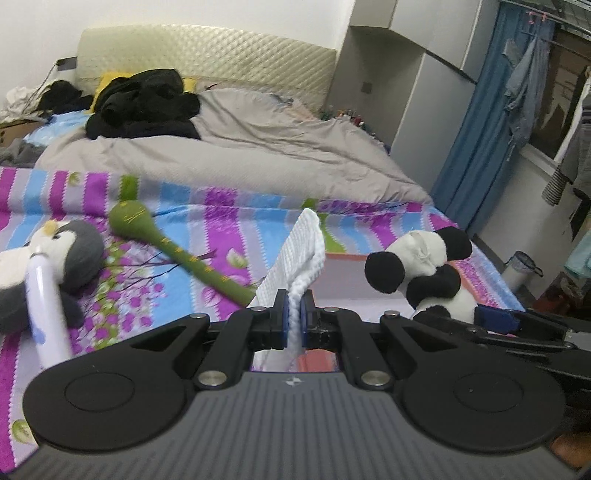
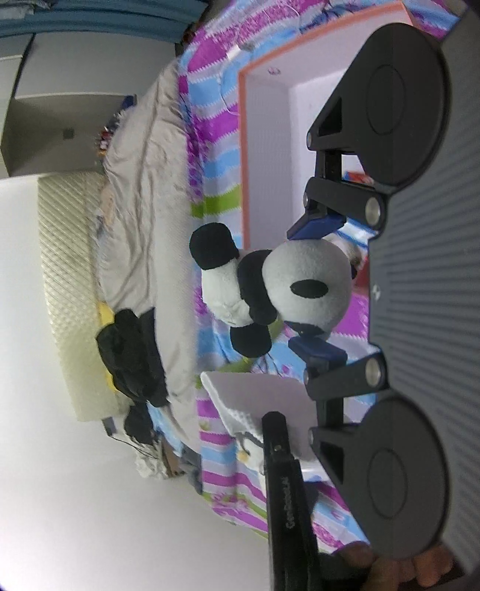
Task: Organize soft objects
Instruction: 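Lift the tissue and panda plush and carry them over the pink box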
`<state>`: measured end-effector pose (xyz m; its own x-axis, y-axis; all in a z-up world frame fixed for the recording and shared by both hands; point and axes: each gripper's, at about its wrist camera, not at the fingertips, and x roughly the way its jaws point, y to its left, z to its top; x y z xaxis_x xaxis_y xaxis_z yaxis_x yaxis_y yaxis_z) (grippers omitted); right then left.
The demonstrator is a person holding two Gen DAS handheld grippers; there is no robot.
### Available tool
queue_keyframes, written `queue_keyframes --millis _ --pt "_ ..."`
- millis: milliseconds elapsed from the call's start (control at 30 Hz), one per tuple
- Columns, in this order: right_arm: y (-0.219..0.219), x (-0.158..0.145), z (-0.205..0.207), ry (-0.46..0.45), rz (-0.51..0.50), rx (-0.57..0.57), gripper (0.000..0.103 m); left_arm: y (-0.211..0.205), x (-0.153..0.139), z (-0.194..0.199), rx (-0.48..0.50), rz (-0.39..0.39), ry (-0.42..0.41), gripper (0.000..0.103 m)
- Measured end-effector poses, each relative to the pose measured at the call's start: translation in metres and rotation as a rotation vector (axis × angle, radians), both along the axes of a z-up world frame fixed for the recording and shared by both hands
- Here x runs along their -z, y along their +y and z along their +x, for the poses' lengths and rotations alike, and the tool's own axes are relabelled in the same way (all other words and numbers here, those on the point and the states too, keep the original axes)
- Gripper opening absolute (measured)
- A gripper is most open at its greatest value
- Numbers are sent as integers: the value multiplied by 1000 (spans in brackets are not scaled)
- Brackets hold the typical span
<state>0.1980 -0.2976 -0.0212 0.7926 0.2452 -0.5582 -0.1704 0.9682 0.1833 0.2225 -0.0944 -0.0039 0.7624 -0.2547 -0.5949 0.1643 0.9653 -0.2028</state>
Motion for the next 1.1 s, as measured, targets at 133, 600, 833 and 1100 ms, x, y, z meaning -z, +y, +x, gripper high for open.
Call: queue_keyframes --millis 133,600,833,1100 --pt "-19 -7 3 -23 -3 27 59 -23 -6 10 33 -7 -11 8" --pt "-80 21 35 38 -37 139 59 -107 22 66 144 14 40 8" --pt "-103 70 55 183 -22 194 60 -142 68 100 202 40 141 8" --pt "-116 109 74 284 -26 213 60 -163 109 125 244 71 240 8"
